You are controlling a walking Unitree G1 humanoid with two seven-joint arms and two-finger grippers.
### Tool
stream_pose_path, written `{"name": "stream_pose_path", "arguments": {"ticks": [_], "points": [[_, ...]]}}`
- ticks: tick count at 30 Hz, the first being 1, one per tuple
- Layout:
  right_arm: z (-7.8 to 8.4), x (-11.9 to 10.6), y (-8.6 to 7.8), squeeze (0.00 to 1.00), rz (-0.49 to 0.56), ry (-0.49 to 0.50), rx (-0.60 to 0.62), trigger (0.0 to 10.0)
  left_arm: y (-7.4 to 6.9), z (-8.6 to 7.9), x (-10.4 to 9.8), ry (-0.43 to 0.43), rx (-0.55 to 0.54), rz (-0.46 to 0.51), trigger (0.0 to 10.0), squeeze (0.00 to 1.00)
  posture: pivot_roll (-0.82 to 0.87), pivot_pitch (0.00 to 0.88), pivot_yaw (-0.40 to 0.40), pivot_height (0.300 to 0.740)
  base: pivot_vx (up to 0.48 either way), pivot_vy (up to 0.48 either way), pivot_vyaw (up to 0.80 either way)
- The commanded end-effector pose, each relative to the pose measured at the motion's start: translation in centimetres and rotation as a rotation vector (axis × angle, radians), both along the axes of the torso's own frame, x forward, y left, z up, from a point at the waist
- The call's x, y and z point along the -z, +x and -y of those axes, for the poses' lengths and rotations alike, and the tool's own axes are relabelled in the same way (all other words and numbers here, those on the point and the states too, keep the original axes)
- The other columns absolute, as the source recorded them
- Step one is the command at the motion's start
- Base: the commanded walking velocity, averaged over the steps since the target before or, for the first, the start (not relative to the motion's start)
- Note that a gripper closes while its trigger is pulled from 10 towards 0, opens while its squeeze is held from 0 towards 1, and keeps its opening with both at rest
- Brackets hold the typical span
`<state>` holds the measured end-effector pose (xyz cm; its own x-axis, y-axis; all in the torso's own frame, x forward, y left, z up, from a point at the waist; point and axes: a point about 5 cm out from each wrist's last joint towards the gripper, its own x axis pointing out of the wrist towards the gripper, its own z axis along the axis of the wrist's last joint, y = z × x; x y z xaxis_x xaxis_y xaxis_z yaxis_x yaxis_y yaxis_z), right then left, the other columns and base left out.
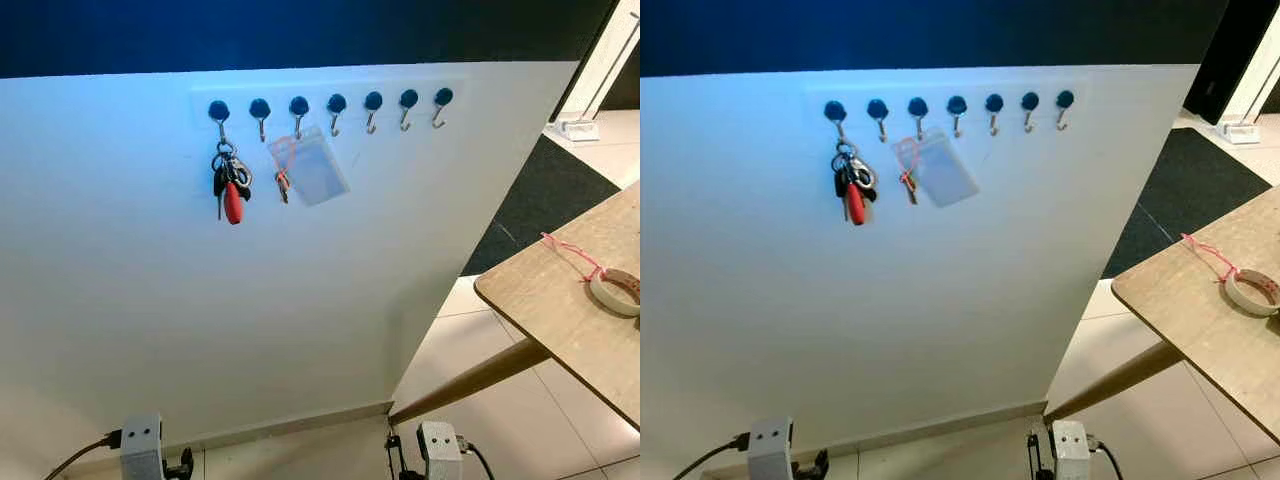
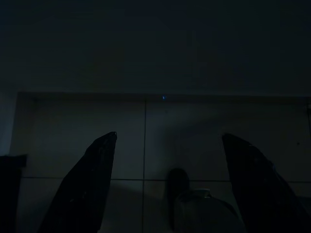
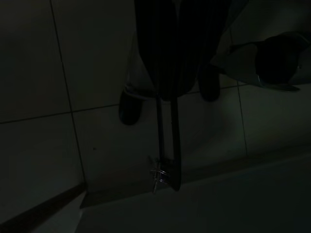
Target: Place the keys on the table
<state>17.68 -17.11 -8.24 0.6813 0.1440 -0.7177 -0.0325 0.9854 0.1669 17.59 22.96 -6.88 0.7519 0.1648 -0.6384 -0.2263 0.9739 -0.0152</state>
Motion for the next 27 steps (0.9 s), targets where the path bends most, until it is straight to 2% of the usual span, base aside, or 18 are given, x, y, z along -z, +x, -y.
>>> {"name": "stream_pose_path", "arguments": {"ticks": [1,27], "points": [[-0.04,-0.02,0.02,0.00,0.004,0.000,0.008,10.0,-0.06,0.53,0.16,-0.007,0.009,-0.008,10.0,0.00,0.06,0.079,-0.021,0.740,0.000,0.000,0.00],[0.13,-0.12,0.20,0.00,0.009,-0.009,-0.002,10.0,0.07,0.79,0.18,-0.010,0.007,-0.008,10.0,0.00,0.06,0.066,-0.028,0.740,0.000,0.000,0.00]]}}
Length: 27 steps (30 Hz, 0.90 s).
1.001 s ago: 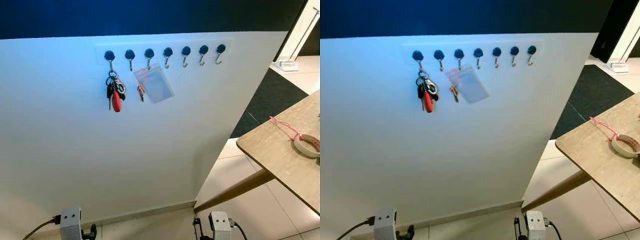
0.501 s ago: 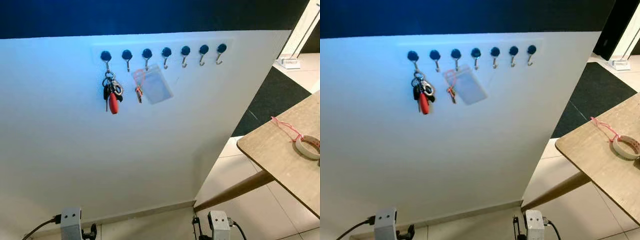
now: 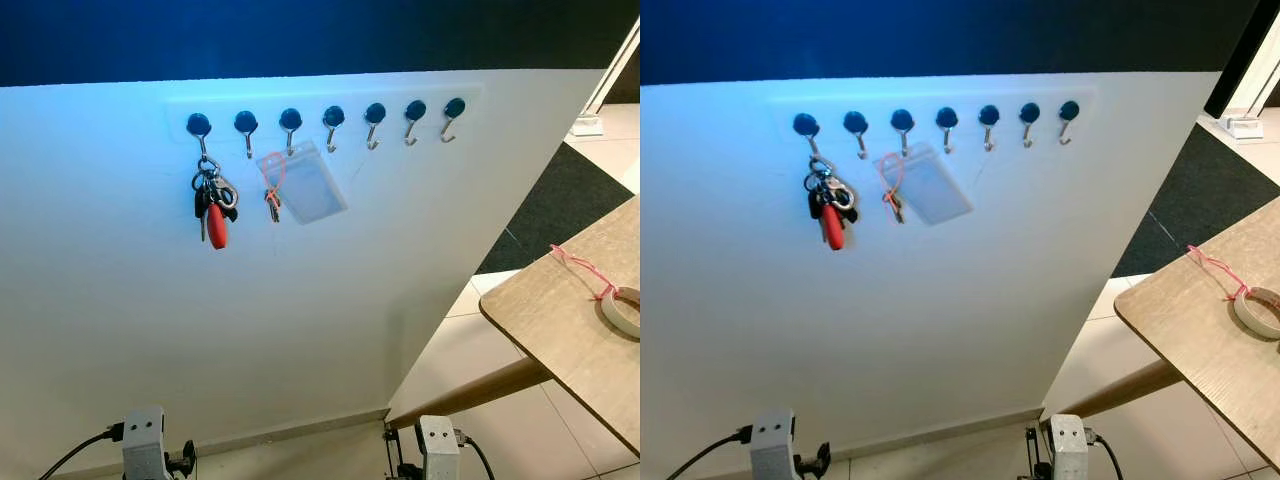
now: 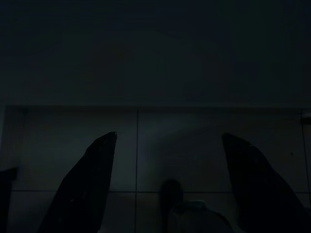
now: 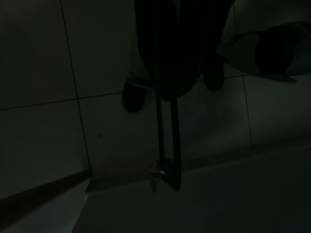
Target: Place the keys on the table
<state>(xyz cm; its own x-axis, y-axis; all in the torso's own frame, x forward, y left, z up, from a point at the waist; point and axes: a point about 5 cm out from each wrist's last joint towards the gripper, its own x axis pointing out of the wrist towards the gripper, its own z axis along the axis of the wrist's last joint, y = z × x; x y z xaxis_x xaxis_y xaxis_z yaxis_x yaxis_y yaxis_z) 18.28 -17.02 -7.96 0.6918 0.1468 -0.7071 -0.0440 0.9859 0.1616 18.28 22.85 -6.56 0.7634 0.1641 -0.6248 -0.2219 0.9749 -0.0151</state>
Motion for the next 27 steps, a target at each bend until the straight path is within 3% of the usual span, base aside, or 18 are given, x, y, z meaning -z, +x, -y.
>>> {"name": "stream_pose_path", "arguments": {"ticks": [1,27], "points": [[0.22,0.15,-0.39,0.00,-0.007,-0.005,0.006,10.0,-0.63,0.70,0.50,-0.014,0.002,-0.025,10.0,0.00,0.06,0.066,-0.028,0.740,0.000,0.000,0.00],[0.21,-0.03,0.05,0.00,-0.002,-0.005,-0.004,10.0,-0.31,1.31,0.41,-0.030,0.004,-0.006,10.0,0.00,0.06,0.064,-0.039,0.740,-0.009,0.000,0.00]]}}
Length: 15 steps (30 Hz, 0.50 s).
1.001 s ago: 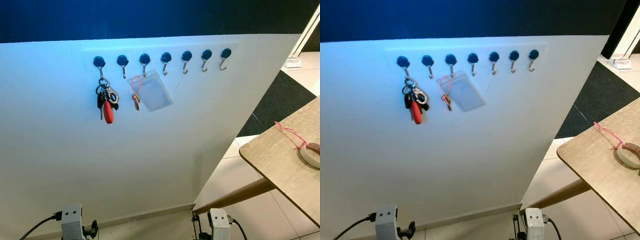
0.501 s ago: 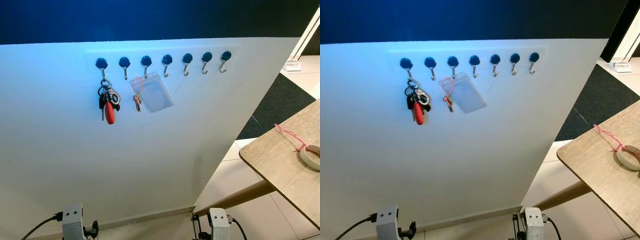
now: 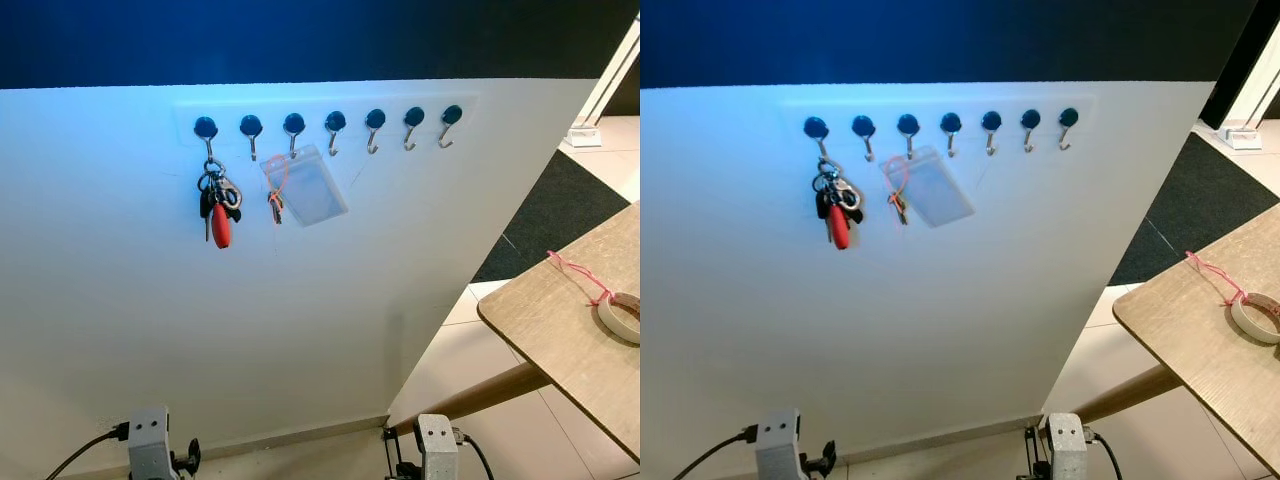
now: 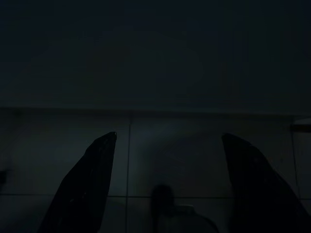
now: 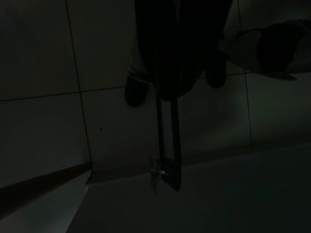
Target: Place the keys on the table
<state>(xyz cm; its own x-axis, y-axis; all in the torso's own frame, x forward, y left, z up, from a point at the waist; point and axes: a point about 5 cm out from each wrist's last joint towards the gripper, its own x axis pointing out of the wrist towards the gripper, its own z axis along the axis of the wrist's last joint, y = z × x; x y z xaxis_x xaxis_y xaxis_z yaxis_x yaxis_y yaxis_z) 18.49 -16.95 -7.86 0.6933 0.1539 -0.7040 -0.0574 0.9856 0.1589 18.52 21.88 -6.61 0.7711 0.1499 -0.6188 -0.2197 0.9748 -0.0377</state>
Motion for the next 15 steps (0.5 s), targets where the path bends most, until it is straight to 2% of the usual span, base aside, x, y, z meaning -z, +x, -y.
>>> {"name": "stream_pose_path", "arguments": {"ticks": [1,15], "points": [[0.28,0.07,-0.16,0.00,-0.007,-0.002,0.009,10.0,-0.54,0.34,0.36,-0.009,0.003,-0.018,10.0,0.00,0.06,0.064,-0.039,0.740,-0.240,0.000,0.00],[0.12,0.11,-0.19,0.00,-0.010,-0.002,0.009,10.0,-0.57,0.32,0.38,-0.015,0.002,-0.019,10.0,0.00,0.06,0.069,-0.039,0.740,-0.256,0.000,0.00]]}}
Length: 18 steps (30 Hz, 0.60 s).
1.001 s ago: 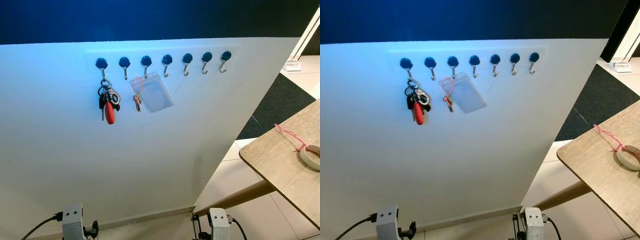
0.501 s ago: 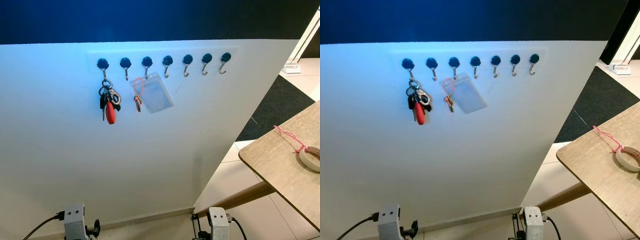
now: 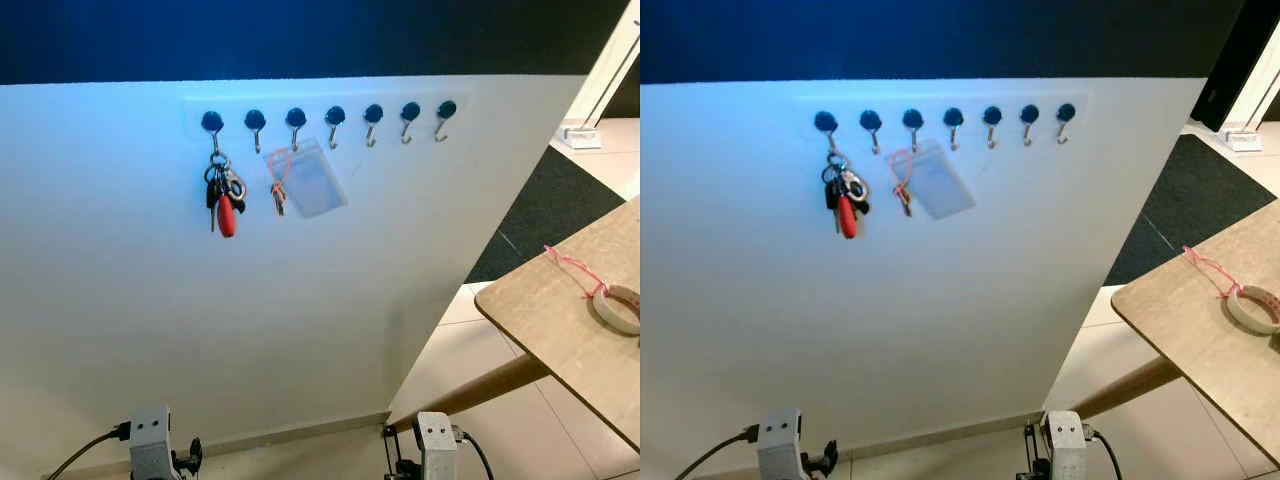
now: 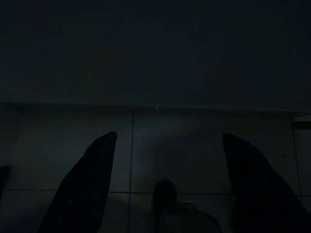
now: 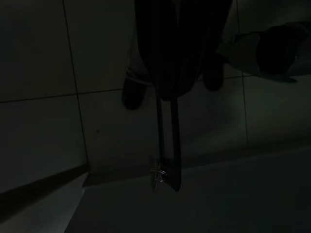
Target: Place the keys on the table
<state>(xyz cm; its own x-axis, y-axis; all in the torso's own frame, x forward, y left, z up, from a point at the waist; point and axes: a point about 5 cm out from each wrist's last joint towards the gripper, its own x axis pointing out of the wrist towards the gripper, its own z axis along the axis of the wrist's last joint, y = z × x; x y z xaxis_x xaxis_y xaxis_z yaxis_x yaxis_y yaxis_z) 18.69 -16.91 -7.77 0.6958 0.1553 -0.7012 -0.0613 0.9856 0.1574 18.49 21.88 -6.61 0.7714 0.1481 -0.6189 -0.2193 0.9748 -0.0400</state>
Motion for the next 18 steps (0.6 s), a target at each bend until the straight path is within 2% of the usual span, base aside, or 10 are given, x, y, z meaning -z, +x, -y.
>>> {"name": "stream_pose_path", "arguments": {"ticks": [1,18], "points": [[0.15,0.20,-0.39,0.00,-0.015,-0.001,0.012,10.0,-0.54,0.31,0.37,-0.012,0.002,-0.020,10.0,0.00,0.06,0.069,-0.039,0.740,-0.262,0.000,0.00],[0.10,0.28,-0.55,0.00,-0.017,0.002,0.018,10.0,-0.46,0.31,0.33,-0.006,0.017,-0.023,10.0,0.00,0.06,0.072,-0.032,0.740,-0.263,0.000,0.00]]}}
